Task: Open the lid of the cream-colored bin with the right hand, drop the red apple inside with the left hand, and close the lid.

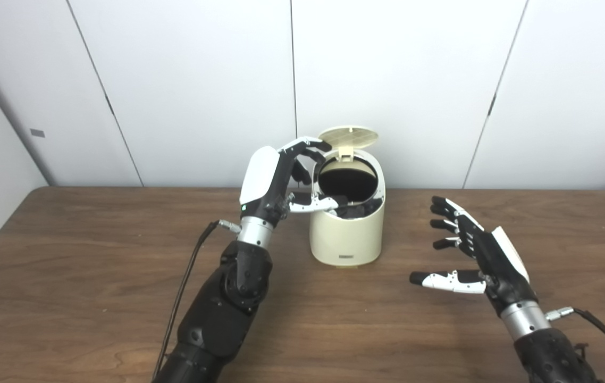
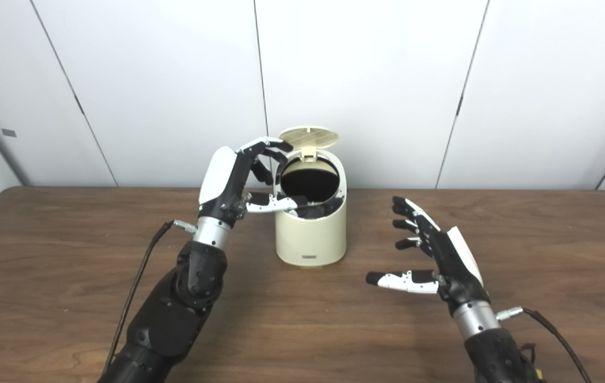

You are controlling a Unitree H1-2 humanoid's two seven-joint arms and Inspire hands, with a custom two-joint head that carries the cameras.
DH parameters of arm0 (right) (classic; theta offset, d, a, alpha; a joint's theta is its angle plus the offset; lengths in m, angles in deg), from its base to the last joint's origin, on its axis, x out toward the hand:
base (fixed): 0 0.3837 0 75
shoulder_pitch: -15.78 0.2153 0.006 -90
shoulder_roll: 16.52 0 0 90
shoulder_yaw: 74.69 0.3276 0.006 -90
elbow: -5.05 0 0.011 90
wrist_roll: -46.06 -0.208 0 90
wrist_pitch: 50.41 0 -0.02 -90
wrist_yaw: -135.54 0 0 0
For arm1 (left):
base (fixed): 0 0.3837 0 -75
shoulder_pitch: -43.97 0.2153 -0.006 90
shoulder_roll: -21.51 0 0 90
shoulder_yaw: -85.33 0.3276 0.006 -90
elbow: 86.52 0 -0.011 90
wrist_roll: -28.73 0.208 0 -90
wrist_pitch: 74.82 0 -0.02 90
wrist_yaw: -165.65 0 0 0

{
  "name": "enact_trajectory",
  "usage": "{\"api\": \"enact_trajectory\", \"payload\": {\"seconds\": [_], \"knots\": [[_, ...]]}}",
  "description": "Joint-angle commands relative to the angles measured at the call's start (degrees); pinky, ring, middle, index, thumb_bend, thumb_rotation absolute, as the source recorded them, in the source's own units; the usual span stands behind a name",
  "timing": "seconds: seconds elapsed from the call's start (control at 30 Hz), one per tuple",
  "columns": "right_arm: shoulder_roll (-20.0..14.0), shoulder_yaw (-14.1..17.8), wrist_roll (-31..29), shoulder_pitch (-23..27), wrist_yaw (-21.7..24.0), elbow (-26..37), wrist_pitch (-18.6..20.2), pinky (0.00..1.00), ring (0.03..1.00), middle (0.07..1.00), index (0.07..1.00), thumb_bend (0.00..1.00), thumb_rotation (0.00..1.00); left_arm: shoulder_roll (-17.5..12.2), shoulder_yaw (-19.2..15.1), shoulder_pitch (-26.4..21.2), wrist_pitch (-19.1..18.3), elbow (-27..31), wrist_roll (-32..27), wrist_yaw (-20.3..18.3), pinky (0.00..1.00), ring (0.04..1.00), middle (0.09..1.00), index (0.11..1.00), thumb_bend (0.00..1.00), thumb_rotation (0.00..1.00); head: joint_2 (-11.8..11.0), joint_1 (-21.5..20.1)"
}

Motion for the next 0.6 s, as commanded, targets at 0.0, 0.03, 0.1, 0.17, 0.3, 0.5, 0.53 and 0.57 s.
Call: {"api": "enact_trajectory", "payload": {"seconds": [0.0,0.03,0.1,0.17,0.3,0.5,0.53,0.57], "knots": [[-0.5,0.4,-0.3,1.4,-0.6,1.4,-1.8,0.66,0.827,0.883,0.884,0.72,0.13,-0.2,-0.3,-1.7,3.8,1.4,-0.9,1.0,0.38,0.476,0.593,0.616,0.85,0.05,0.0,0.1],[-0.5,0.4,-0.3,1.5,-0.7,1.2,-2.2,0.66,0.826,0.882,0.883,0.72,0.12,-0.2,-0.5,-1.6,4.6,1.5,-1.2,1.2,0.37,0.466,0.582,0.593,0.84,0.02,0.0,0.2],[-0.6,0.3,-0.2,1.5,-0.9,0.4,-3.2,0.66,0.822,0.879,0.882,0.72,0.12,-0.2,-1.1,-1.1,5.9,2.1,-2.4,1.0,0.36,0.454,0.571,0.534,0.68,0.03,-0.1,0.3],[-0.7,0.3,-0.1,1.4,-0.9,-0.2,-3.6,0.66,0.823,0.88,0.884,0.72,0.12,-0.5,-1.9,-0.7,6.7,3.1,-3.8,0.4,0.34,0.448,0.562,0.5,0.55,0.05,-0.1,0.4],[-0.7,0.4,-0.1,1.4,-0.9,-0.1,-3.2,0.66,0.816,0.875,0.882,0.72,0.12,-1.2,-3.2,-0.4,8.8,4.3,-6.0,-0.7,0.32,0.453,0.56,0.491,0.52,0.05,-0.3,0.6],[-0.8,0.6,-1.0,1.4,-0.2,0.5,-2.2,0.65,0.823,0.881,0.886,0.71,0.1,-2.6,-5.8,-0.5,12.6,4.5,-9.9,-2.0,0.35,0.466,0.494,0.494,0.52,0.0,-0.4,0.8],[-0.9,0.5,-1.0,1.4,-0.1,0.5,-2.2,0.66,0.825,0.882,0.887,0.71,0.1,-3.0,-6.2,-0.4,13.1,4.7,-11.1,-2.5,0.35,0.467,0.492,0.495,0.52,0.0,-0.4,0.9],[-1.0,0.5,-1.1,1.4,-0.1,0.5,-2.3,0.66,0.825,0.882,0.887,0.71,0.09,-3.4,-6.6,-0.2,13.4,4.9,-12.6,-3.4,0.37,0.477,0.492,0.495,0.52,0.0,-0.4,0.9]]}}
